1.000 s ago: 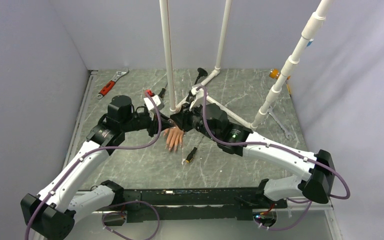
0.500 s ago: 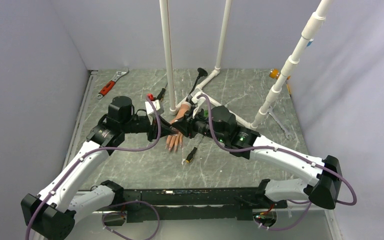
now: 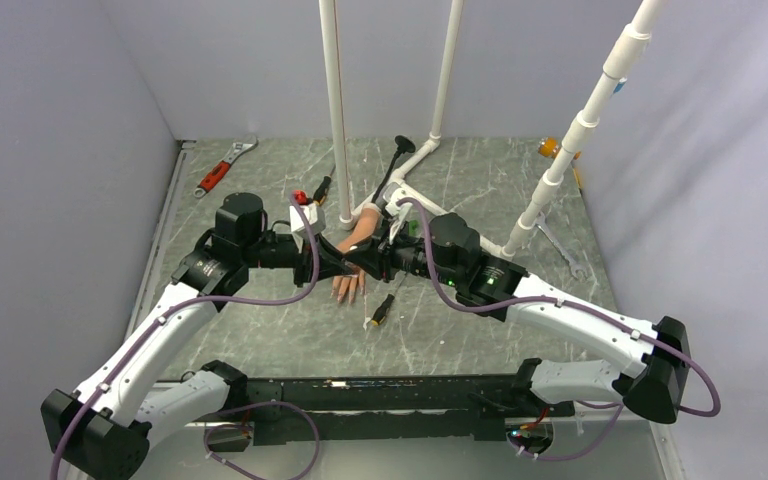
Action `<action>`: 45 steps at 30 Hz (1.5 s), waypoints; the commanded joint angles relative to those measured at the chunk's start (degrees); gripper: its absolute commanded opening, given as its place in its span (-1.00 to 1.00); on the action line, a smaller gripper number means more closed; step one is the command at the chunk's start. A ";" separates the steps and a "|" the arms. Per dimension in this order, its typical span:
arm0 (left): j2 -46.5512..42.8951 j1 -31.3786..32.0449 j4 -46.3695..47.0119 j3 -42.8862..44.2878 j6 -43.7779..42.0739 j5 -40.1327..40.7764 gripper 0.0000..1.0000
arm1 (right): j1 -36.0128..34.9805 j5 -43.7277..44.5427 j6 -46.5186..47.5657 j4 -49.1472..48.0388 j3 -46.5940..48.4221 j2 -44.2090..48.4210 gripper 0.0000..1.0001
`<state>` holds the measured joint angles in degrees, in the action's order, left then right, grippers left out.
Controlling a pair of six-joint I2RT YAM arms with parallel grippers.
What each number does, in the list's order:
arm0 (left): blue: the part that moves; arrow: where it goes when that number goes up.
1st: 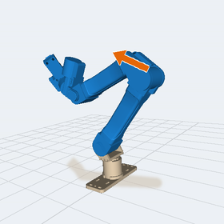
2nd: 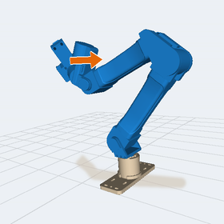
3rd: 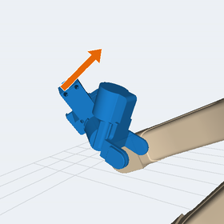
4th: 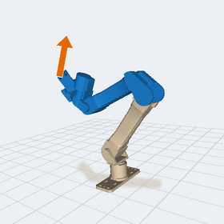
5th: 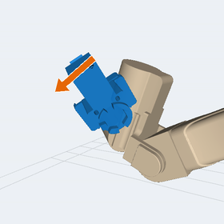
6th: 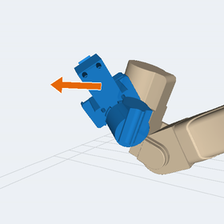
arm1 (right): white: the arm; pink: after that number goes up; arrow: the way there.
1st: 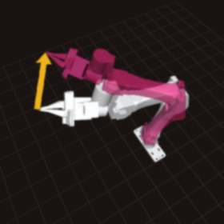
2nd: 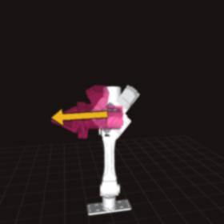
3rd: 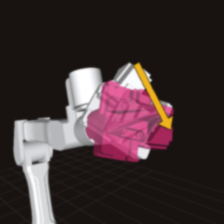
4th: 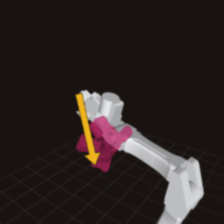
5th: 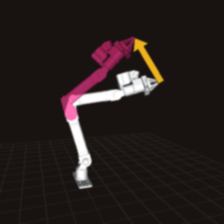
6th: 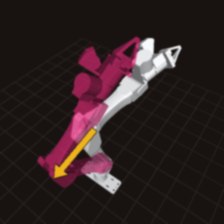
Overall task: Paint the nails
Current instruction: Unscrew the nail polish bottle.
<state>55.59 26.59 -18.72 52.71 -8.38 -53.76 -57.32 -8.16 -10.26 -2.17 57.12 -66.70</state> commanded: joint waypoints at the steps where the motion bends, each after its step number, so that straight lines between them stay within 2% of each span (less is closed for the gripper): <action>1: -0.66 1.10 6.56 1.42 -1.22 -4.97 -1.00 | -1.38 -4.77 -0.18 -2.10 -0.33 -0.45 -0.60; 4: -0.66 1.12 6.64 1.30 -1.18 -4.44 -1.00 | -1.39 -4.02 0.11 -1.18 0.47 -0.77 0.05; 6: -0.58 1.11 6.51 1.47 -1.13 -4.15 -1.00 | -1.38 -3.20 0.33 -0.47 1.23 -0.73 0.34; 10: -0.40 1.13 6.31 1.56 -1.20 -3.45 -1.00 | -1.39 -0.95 0.40 -0.11 1.41 -0.02 0.59; 15: -0.56 1.12 6.30 1.52 -1.00 -2.66 -1.00 | -1.38 0.71 0.12 0.68 1.63 0.82 0.79; 20: -0.62 1.16 6.79 1.26 -0.25 1.54 -1.00 | -1.36 4.07 -1.01 1.04 1.18 1.77 0.94; 27: 0.19 1.06 6.53 1.58 1.03 8.50 -1.00 | -1.42 14.01 -5.02 1.53 2.79 1.17 0.99; 37: -0.06 1.04 6.58 1.52 1.68 13.13 -1.00 | -1.40 18.85 -8.63 1.37 5.02 0.24 0.99; 40: 0.07 1.05 6.42 1.61 1.84 14.11 -1.00 | -1.39 19.74 -9.09 1.93 5.28 -0.21 0.87; 42: 0.13 1.09 6.24 1.82 1.83 14.38 -1.00 | -1.35 21.27 -9.88 1.91 5.48 -0.70 0.72; 45: -0.03 1.07 6.27 1.70 1.92 14.69 -1.00 | -1.40 22.59 -11.36 3.43 5.97 -1.06 0.32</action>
<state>55.77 27.68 -15.22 52.66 -7.35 -40.23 -58.57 11.09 -18.94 0.49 60.23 -67.13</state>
